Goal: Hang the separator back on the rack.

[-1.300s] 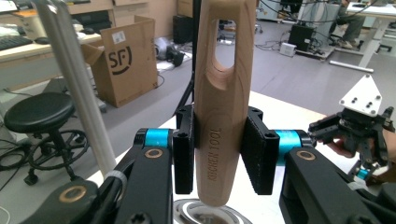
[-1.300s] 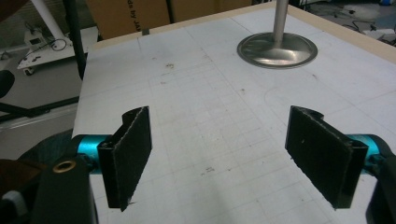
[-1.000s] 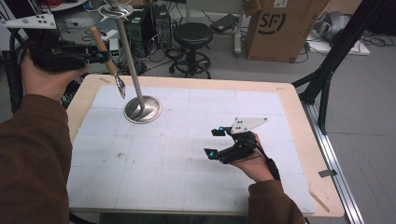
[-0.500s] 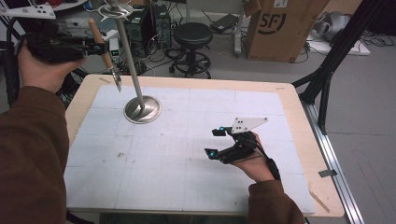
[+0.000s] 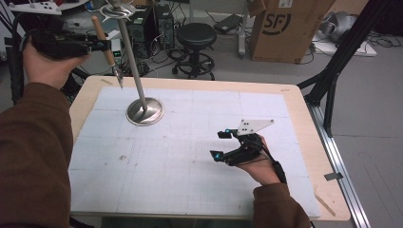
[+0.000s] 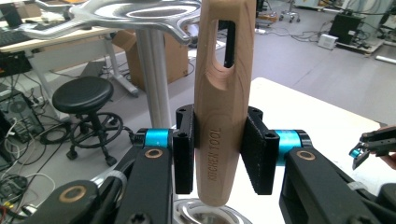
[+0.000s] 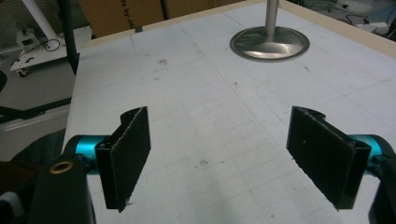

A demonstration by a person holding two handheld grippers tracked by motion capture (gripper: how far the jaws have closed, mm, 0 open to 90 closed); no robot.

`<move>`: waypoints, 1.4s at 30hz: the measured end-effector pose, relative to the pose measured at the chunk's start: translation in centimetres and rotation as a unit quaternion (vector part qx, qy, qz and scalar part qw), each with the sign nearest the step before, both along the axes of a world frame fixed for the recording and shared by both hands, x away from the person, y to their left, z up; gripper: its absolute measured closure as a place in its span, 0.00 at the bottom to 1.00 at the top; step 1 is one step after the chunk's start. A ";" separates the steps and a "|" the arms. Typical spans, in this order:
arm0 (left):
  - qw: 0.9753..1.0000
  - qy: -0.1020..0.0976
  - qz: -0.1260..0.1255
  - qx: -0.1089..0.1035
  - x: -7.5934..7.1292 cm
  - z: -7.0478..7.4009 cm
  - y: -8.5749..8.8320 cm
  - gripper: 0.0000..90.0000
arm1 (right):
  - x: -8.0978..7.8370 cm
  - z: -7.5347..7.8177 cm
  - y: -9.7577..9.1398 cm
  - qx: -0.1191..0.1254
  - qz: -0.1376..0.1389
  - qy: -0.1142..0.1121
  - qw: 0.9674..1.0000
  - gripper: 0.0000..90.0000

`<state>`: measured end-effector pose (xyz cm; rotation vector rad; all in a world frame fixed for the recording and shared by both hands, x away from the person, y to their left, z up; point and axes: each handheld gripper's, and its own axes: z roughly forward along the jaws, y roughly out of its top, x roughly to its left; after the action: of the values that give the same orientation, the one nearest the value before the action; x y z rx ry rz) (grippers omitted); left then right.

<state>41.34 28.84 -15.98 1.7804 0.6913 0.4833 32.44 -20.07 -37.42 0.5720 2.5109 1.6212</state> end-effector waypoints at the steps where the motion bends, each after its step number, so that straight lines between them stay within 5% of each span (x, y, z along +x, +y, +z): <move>1: 1.000 0.000 0.002 0.001 0.1 0.0 -0.1 0.75 | 0.0 0.0 0.0 0.000 0.000 0.000 1.000 0.23; 42: 0.999 0.005 0.046 0.020 0.7 0.1 0.1 0.79 | 0.0 0.0 -0.2 0.005 0.003 0.000 1.000 0.23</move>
<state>42.08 28.91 -15.90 1.7950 0.7781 0.5547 32.40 -20.22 -37.43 0.5656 2.5076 1.6379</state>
